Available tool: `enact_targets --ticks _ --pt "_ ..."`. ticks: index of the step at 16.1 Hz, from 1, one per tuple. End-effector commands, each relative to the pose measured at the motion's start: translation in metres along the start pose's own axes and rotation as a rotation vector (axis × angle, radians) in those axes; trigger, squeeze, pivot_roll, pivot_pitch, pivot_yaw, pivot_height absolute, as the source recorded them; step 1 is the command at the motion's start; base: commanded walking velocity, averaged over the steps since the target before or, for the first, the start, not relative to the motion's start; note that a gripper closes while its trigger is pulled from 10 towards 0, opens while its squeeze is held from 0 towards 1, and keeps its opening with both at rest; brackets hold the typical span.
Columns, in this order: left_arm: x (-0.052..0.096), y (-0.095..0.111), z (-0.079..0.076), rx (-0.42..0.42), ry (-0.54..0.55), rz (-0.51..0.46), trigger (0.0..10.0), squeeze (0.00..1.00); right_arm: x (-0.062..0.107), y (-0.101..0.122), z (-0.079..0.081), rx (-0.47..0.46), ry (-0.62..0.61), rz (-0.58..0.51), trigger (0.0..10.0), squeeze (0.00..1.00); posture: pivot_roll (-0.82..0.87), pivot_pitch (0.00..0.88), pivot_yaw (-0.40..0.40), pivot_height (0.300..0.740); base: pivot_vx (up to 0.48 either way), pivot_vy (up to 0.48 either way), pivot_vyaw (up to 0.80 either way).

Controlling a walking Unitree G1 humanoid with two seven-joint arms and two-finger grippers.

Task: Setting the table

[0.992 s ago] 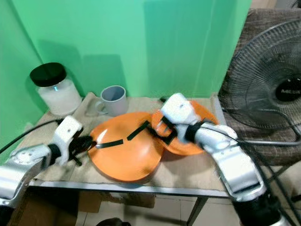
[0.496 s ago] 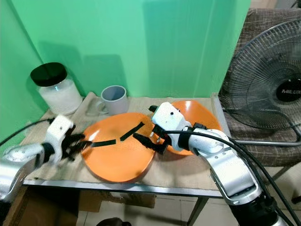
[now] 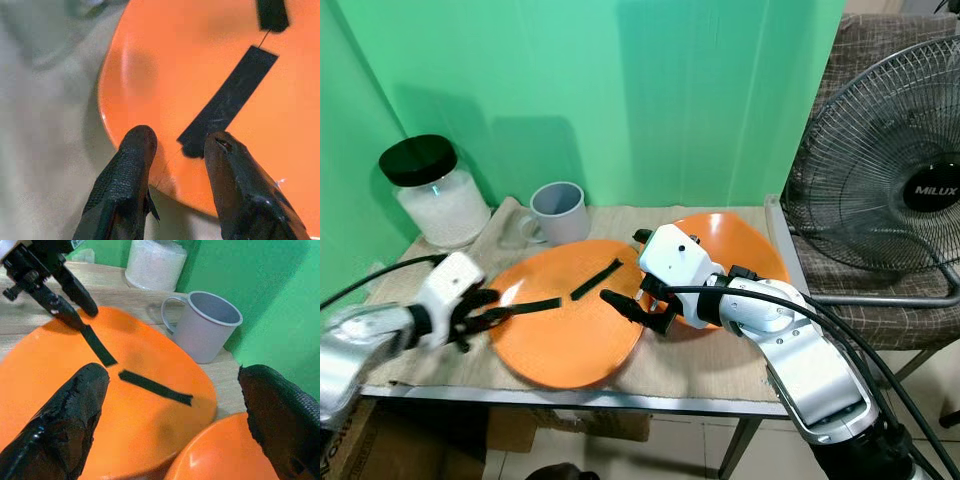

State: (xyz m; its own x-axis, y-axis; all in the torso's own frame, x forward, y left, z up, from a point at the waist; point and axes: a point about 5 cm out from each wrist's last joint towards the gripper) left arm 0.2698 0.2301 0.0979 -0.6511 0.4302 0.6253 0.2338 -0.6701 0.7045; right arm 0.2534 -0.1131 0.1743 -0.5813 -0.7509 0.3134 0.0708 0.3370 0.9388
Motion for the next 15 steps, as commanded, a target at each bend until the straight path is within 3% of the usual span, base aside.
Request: enact_targets --ticks 1,5,7,9,10,11,15 --pt "0.008 -0.012 0.009 -0.007 0.048 0.059 10.0 0.0 -0.001 0.003 0.001 0.016 0.006 -0.006 10.0 0.0 0.07 0.0 0.096 0.74 0.0 0.0 0.0" --pt "0.017 -0.023 0.025 -0.04 0.118 0.114 10.0 0.0 -0.004 0.005 0.0 0.015 0.018 -0.013 10.0 0.0 0.09 0.0 0.087 0.74 0.0 0.0 0.0" --pt "0.021 -0.01 0.035 -0.008 0.185 -0.002 10.0 0.0 -0.006 0.005 0.0 0.002 0.019 -0.024 10.0 0.0 0.09 0.0 0.092 0.74 0.0 0.0 0.0" --pt "0.028 0.005 0.04 0.116 0.225 -0.137 10.0 0.0 -0.007 0.005 0.001 -0.032 0.031 -0.047 10.0 0.0 0.08 0.0 0.098 0.74 0.0 0.0 0.0" --pt "0.033 0.008 0.041 0.171 0.214 -0.172 10.0 1.0 -0.009 0.006 0.001 -0.053 0.041 -0.062 10.0 0.0 0.08 0.0 0.099 0.74 0.0 0.0 0.0" --pt "0.037 0.009 0.042 0.196 0.19 -0.181 10.0 1.0 -0.01 0.005 0.001 -0.054 0.047 -0.06 10.0 0.0 0.09 0.0 0.096 0.74 0.0 0.0 0.0" --pt "0.038 -0.013 0.03 0.215 0.099 -0.037 10.0 1.0 -0.015 0.006 0.002 -0.044 0.08 -0.059 10.0 0.0 0.1 0.0 0.089 0.74 0.0 0.0 0.0"
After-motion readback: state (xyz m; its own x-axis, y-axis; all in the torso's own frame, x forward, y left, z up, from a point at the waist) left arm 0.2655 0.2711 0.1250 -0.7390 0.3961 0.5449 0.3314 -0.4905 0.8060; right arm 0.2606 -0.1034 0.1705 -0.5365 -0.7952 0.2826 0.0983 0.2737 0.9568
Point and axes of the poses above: a point about 5 cm out from each wrist's last joint towards the gripper, its own x axis pointing back from the gripper into the wrist, its own y axis along the axis of the wrist's last joint, z = x × y, and after that the axes turned 12 degrees about -x, right-handed
